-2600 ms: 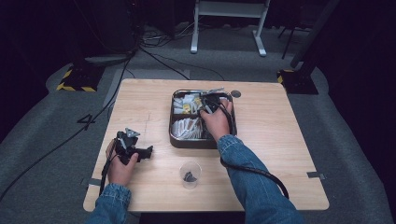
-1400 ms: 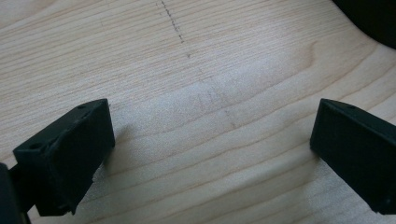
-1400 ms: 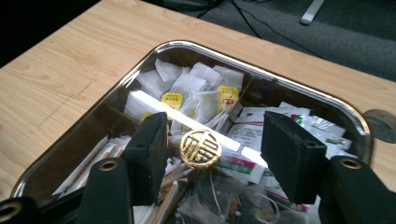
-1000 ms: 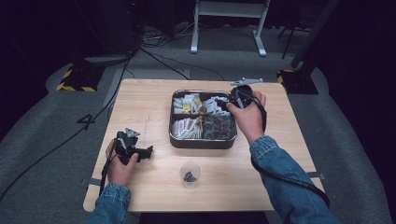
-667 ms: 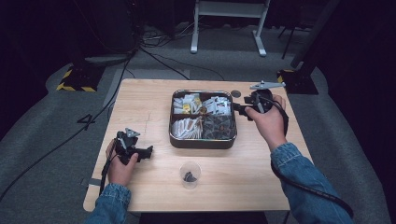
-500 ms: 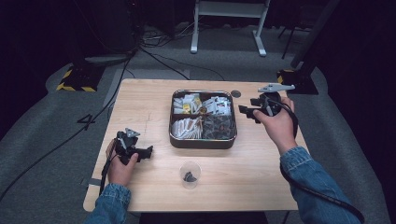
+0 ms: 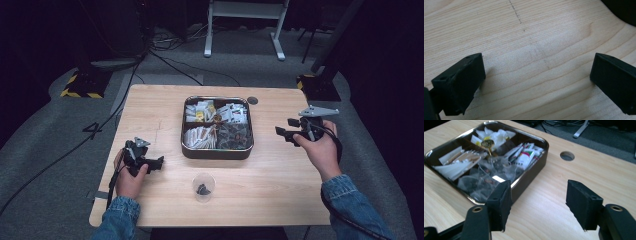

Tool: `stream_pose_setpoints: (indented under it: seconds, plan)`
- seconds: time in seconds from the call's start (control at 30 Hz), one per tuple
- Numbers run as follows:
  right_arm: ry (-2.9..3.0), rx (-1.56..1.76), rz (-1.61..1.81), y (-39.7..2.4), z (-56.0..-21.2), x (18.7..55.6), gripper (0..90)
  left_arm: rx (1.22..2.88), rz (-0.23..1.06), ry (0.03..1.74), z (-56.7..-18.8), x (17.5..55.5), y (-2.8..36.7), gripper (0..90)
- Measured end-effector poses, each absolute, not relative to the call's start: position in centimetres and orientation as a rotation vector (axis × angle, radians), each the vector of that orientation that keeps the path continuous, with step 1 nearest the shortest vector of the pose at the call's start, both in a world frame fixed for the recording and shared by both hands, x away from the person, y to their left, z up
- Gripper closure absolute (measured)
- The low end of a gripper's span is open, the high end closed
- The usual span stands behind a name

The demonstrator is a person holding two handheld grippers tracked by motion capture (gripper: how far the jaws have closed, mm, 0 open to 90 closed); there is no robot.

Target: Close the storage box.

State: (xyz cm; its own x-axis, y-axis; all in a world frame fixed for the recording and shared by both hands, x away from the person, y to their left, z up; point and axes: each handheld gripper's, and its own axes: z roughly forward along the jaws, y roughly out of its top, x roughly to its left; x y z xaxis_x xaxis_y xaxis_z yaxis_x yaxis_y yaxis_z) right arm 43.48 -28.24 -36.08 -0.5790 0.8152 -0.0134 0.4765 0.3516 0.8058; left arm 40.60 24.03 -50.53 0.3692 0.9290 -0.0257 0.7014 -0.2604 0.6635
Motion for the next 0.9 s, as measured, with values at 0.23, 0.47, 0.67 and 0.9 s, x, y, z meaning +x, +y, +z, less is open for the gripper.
stream_pose_setpoints:
  seconds: [0.23,0.47,0.67,0.9]
  plan:
    - [2.200,1.163,1.085,-30.9,-38.5,42.4,36.5,2.046,0.503,1.403,-50.5,40.6,24.0,0.3]
    - [2.206,1.232,1.110,-33.4,-41.7,41.8,35.3,2.048,0.506,1.403,-50.5,40.6,24.0,0.5]
    - [2.213,1.222,1.072,-34.6,-43.8,41.4,35.0,2.047,0.505,1.404,-50.5,40.6,24.0,0.5]
    - [2.196,1.265,1.039,-35.9,-45.9,41.1,33.9,2.047,0.506,1.404,-50.5,40.6,24.0,0.5]
